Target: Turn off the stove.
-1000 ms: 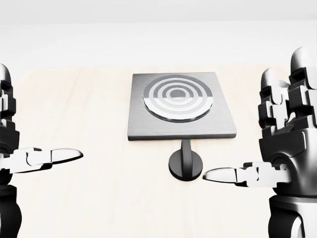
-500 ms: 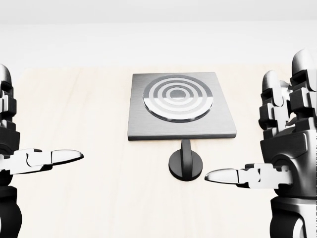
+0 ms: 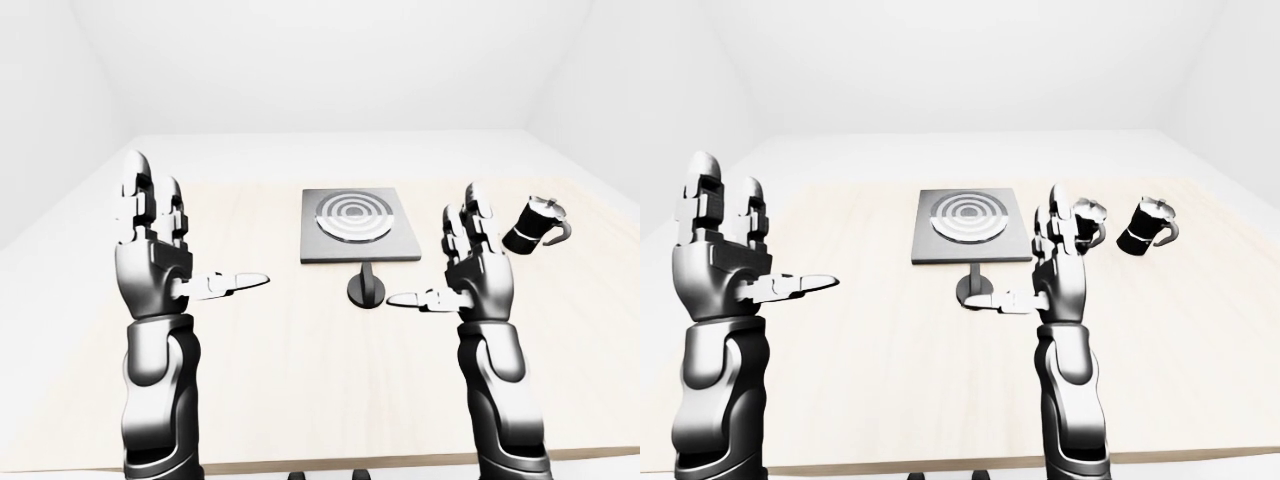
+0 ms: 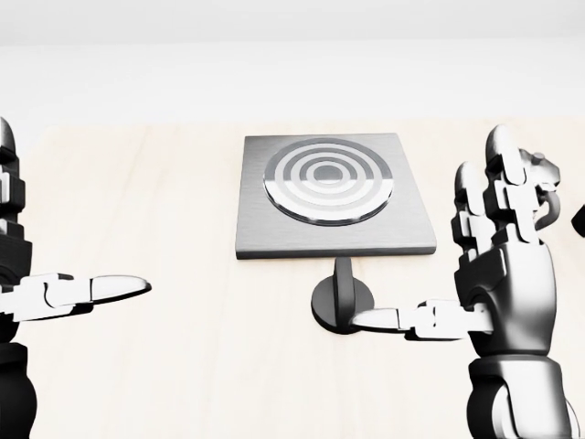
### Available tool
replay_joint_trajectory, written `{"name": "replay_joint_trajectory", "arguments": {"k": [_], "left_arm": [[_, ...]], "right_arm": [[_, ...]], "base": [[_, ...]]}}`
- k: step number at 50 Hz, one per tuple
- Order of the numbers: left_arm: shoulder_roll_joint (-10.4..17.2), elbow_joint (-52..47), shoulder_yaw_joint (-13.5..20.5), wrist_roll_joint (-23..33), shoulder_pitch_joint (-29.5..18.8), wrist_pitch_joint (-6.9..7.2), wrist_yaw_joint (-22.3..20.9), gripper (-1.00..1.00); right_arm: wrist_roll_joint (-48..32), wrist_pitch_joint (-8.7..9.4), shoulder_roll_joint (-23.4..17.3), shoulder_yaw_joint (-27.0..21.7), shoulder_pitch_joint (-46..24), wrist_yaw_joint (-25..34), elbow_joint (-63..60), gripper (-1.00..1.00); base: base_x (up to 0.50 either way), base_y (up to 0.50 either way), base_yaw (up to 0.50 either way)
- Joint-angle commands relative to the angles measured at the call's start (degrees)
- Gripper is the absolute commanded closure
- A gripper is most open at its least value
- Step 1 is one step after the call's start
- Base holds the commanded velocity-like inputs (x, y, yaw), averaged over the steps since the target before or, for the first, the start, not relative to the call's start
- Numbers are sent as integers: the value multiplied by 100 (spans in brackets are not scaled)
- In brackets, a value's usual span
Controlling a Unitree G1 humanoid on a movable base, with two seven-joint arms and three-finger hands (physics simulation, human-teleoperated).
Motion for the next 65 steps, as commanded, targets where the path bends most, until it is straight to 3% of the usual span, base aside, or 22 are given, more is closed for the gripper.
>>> {"name": "replay_joint_trajectory", "arguments": {"k": [1, 12, 65], "left_arm": [[1, -61, 3, 4, 10, 0, 3, -100], [17, -69, 43, -18, -11, 0, 0, -100], [-3, -244, 78, -29, 111, 0, -32, -100]], "right_arm": [[-222, 0, 9, 120, 74, 271, 502, -100], [301, 0, -48, -56, -22, 561, 521, -100], [-12, 0, -76, 70, -361, 828, 2398, -100]], "base": [[0, 0, 0], [0, 0, 0], [0, 0, 0]]}}
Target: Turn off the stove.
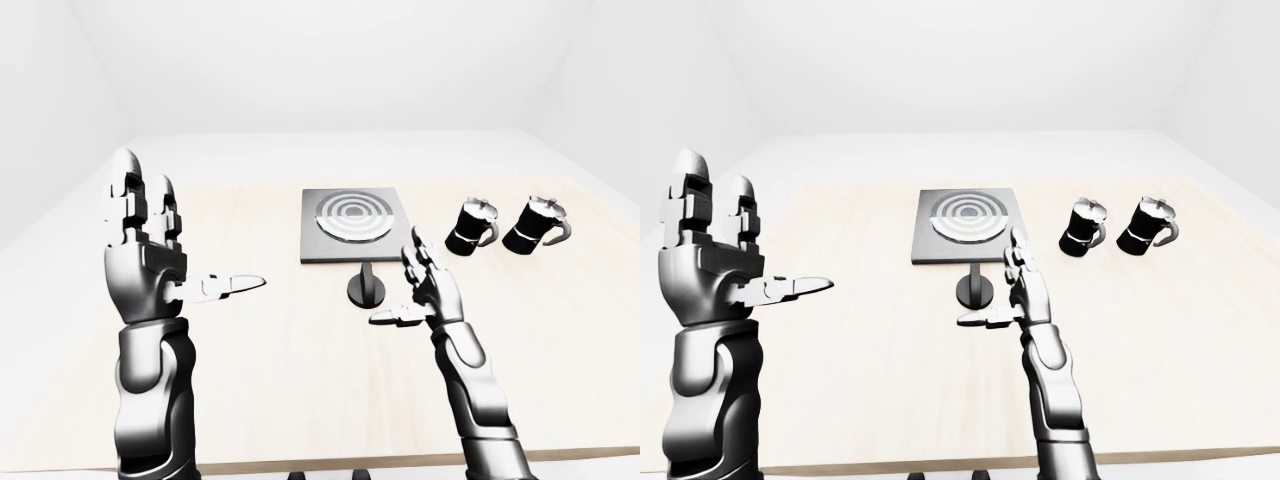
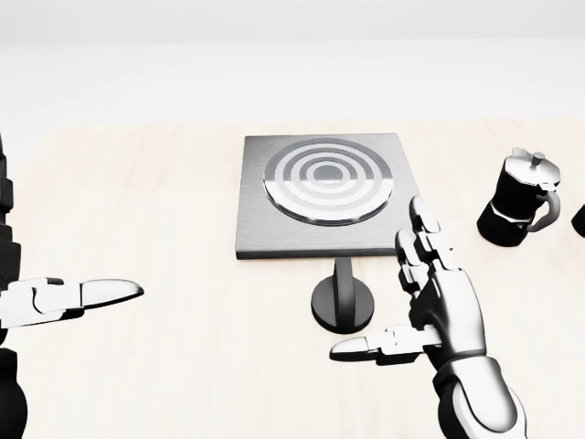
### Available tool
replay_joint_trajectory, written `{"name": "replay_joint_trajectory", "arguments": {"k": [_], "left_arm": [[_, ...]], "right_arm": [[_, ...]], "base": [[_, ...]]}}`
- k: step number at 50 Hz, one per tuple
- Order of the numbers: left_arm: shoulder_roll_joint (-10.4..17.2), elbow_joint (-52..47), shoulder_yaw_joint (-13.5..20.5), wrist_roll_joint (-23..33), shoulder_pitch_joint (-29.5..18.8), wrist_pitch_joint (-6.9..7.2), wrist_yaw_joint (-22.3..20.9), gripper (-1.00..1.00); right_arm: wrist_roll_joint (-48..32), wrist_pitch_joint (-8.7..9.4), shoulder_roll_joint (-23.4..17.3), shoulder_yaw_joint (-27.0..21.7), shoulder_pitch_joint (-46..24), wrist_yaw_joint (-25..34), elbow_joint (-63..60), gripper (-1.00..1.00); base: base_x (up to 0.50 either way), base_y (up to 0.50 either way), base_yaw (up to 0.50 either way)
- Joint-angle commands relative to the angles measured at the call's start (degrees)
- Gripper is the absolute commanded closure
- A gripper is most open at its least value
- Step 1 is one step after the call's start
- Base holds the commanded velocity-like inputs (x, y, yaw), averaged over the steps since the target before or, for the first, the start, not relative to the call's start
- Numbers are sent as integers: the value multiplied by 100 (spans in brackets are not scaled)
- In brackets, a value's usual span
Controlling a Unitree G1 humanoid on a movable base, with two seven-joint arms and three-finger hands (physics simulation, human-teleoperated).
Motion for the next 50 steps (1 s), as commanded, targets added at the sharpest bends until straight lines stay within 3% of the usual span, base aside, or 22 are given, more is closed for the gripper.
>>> {"name": "replay_joint_trajectory", "arguments": {"k": [1, 22, 37, 38, 39, 50], "left_arm": [[-1, -63, 8, -14, 1, 0, 9, -100], [12, -83, 42, -30, 4, 0, 9, -100], [22, -236, 58, -50, 3, 0, 27, -100], [20, -292, 85, -66, 34, 0, 28, -100], [15, -288, 83, -61, 46, 0, 23, -100], [24, -304, 117, -84, 40, 0, 21, -100]], "right_arm": [[-33, 0, -24, -3, -87, 41, 226, -100], [-154, 0, -94, -60, -310, 116, 769, -100], [-205, -313, -97, -10, -506, 147, 1412, -100], [-269, -728, -98, -26, -635, 162, 2101, -100], [-268, -772, -103, -26, -652, 158, 2175, -100], [-254, -692, -110, -4, -641, 156, 2117, -100]], "base": [[0, 0, 0], [0, 0, 0], [0, 0, 0], [0, 0, 0], [0, 0, 0], [0, 0, 0]]}}
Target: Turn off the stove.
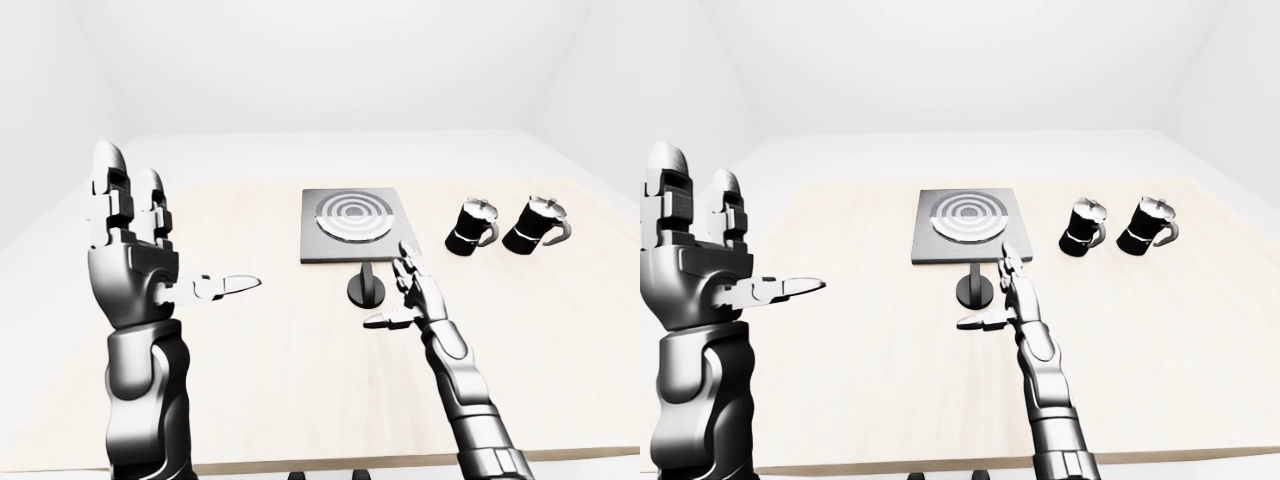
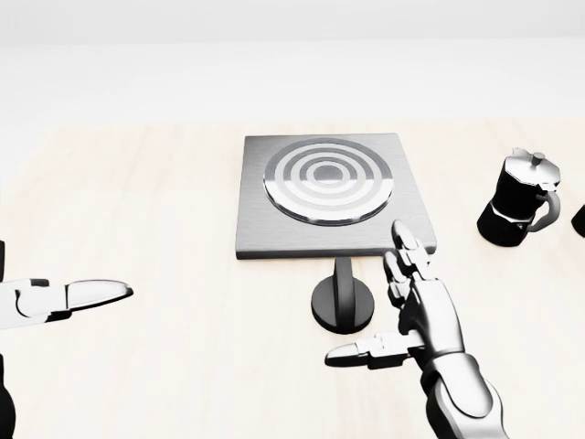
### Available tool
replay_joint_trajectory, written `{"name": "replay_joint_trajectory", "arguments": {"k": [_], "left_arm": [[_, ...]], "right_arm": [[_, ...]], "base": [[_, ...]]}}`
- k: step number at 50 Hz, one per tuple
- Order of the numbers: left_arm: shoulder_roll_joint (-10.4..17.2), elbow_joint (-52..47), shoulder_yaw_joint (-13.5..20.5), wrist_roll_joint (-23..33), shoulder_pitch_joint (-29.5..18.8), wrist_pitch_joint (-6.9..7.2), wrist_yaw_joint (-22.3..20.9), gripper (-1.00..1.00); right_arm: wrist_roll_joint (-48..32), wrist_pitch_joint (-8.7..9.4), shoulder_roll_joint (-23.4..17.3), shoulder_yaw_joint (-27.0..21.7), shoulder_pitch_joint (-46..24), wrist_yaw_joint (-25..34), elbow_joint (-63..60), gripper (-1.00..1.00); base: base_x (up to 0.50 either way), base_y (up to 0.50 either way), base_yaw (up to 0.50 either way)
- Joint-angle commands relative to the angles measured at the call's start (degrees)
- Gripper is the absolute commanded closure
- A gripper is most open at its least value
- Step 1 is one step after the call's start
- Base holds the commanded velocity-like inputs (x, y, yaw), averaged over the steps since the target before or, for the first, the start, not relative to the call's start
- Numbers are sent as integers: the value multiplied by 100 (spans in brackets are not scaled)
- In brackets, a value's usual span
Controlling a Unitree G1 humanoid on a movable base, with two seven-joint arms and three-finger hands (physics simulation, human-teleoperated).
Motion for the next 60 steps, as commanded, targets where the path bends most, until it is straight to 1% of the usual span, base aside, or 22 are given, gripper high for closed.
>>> {"name": "replay_joint_trajectory", "arguments": {"k": [1, 8, 13, 22, 28, 30, 36, 37, 39, 60], "left_arm": [[4, -44, 31, -21, 10, 0, 2, -100], [-1, -40, 19, -14, 12, 0, 5, -100], [-3, -22, 21, -16, 21, 0, 0, -100], [8, -15, 42, -30, -1, 0, 10, -100], [5, -17, 24, -26, 6, 0, 14, -100], [-2, -8, 7, -13, 17, 0, 7, -100], [-3, -8, 7, -11, 17, 0, 5, -100], [2, -9, 28, -21, 19, 0, 4, -100], [1, -2, 25, -12, 27, 0, 3, -100], [0, -29, 32, -17, 42, 0, -5, -100]], "right_arm": [[-26, -127, -7, 17, -70, 9, 300, -100], [-20, -135, -17, 4, -82, 18, 315, -100], [-10, -106, -23, -6, -75, 16, 272, -100], [-20, -159, -20, 0, -88, 16, 343, -100], [-38, -224, -13, 13, -117, 19, 457, -100], [-41, -284, -9, 11, -133, 17, 548, -100], [-39, -291, -11, 12, -136, 16, 558, -100], [-52, -395, -6, 17, -183, 26, 741, -100], [-50, -437, -10, 10, -218, 25, 863, -100], [-163, -437, 9, 80, -344, 15, 1443, -100]], "base": [[0, 0, 0], [0, 0, 0], [0, 0, 0], [0, 0, 0], [0, 0, 0], [0, 0, 0], [0, 0, 0], [0, 0, 0], [0, 0, 0], [0, 0, 0]]}}
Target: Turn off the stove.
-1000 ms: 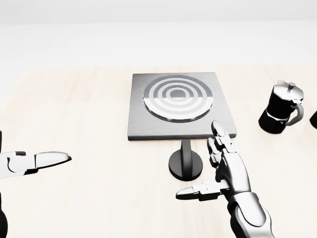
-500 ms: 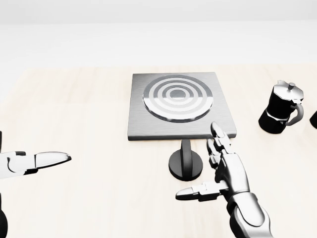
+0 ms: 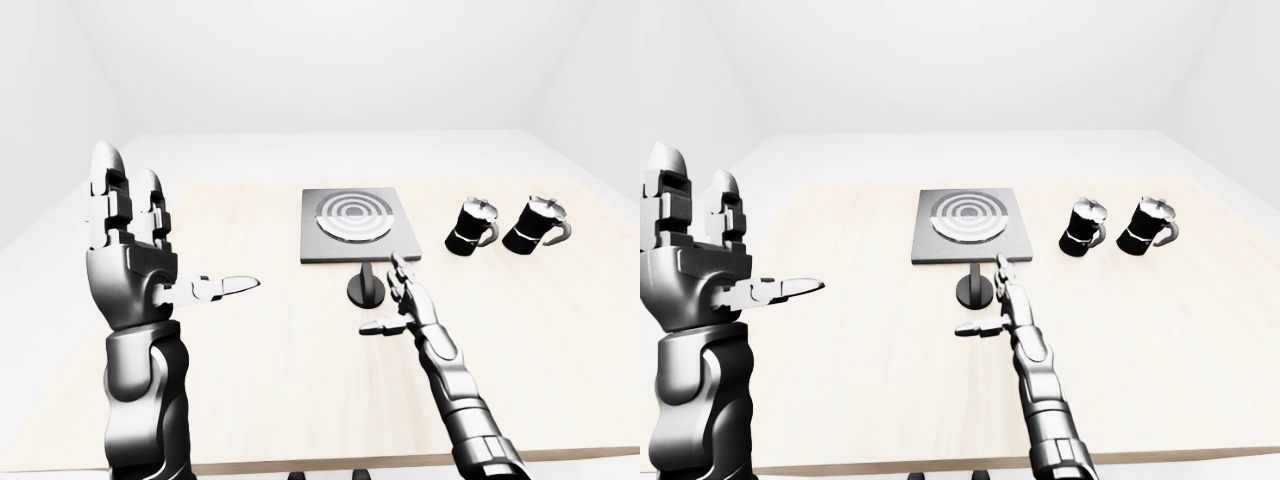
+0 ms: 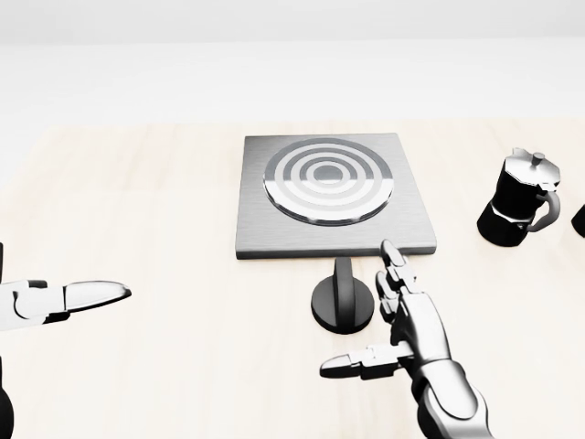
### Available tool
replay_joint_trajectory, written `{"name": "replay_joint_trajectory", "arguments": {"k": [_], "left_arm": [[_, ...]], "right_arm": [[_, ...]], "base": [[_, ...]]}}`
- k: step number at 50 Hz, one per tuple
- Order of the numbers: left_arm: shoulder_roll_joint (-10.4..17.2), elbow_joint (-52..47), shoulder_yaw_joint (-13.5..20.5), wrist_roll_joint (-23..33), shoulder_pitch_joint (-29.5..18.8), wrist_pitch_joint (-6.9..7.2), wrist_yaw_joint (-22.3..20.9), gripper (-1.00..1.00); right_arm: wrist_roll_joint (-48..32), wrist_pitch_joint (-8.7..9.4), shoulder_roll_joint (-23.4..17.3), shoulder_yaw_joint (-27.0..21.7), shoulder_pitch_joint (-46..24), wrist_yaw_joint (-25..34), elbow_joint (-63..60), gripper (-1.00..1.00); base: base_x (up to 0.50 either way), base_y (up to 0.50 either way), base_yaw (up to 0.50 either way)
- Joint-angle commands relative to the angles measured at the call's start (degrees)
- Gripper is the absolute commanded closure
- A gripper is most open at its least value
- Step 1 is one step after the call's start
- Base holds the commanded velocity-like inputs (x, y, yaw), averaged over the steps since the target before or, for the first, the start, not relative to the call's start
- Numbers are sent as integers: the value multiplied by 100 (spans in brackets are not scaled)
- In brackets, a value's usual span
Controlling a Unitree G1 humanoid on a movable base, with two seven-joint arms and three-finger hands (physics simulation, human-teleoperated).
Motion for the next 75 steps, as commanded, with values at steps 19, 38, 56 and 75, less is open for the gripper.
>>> {"name": "replay_joint_trajectory", "arguments": {"k": [19, 38, 56, 75], "left_arm": [[-15, -10, -9, 9, 33, 0, -5, -100], [-10, 35, 1, 14, 29, 0, -4, -100], [4, 23, 21, -7, 18, 0, 1, -100], [29, 150, 83, -38, 17, 0, -6, -100]], "right_arm": [[-155, 0, 38, 82, -218, 24, 385, -100], [-179, 0, 49, 84, -275, 20, 843, -100], [-261, 0, 124, 173, -401, 48, 966, -100], [-649, 0, 730, 805, -153, 141, 743, -100]], "base": [[0, 0, 0], [0, 0, 0], [0, 0, 0], [0, 0, 0]]}}
